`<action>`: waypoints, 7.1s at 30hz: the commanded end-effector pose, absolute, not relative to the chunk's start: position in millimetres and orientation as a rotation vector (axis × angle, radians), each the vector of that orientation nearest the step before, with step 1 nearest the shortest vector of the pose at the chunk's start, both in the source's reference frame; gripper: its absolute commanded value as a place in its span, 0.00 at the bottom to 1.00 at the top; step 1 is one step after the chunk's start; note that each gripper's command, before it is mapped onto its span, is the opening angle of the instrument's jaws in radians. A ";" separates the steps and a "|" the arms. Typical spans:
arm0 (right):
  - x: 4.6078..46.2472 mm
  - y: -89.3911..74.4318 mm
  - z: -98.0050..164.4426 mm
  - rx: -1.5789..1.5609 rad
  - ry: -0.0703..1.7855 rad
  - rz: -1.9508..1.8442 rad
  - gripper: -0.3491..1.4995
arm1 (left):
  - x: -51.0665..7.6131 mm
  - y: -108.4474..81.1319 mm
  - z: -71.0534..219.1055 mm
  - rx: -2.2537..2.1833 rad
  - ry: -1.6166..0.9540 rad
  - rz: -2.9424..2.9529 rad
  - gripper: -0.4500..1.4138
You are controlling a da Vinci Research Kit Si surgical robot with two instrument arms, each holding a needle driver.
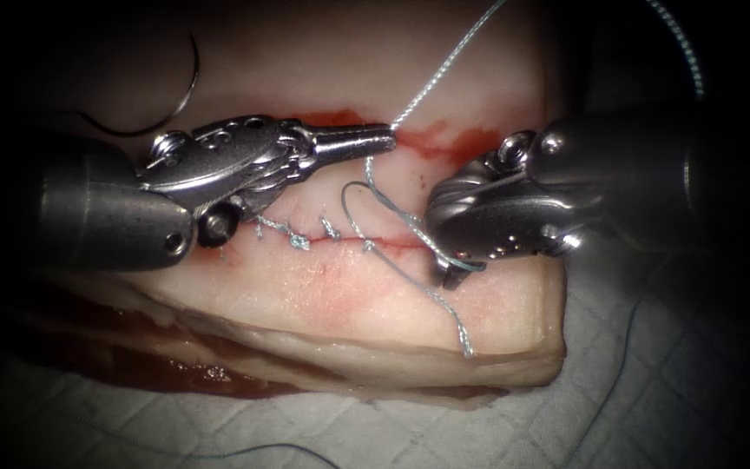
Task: Wound Closure
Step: Grip the short end of the thread on the bottom side of the wound, then tighten the knot by pulling up with the right gripper and down with the left gripper, then loop the thread counterclockwise around the right tool once using the left tool
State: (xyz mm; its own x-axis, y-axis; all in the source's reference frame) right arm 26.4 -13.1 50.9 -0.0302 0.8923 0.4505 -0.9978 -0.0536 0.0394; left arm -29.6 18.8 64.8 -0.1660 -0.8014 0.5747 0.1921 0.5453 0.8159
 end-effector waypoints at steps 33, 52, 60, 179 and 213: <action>28.0 -15.5 53.2 0.375 -0.261 1.473 0.28 | -30.2 18.7 65.2 0.547 -1.487 -0.960 0.00; 27.8 -13.3 53.2 0.433 -0.235 1.808 0.00 | -29.0 18.1 65.2 0.506 -1.457 -0.949 0.00; 27.6 -12.3 53.6 0.883 -0.124 2.202 0.00 | -23.8 10.6 67.1 0.337 -1.225 -0.943 0.00; 25.6 -6.2 61.2 1.298 0.377 3.516 0.00 | -14.7 -16.5 63.5 2.186 -0.117 -0.871 0.00; 29.5 -12.2 51.8 1.697 0.193 3.290 0.47 | -21.9 18.4 56.5 1.129 -1.576 -1.240 0.00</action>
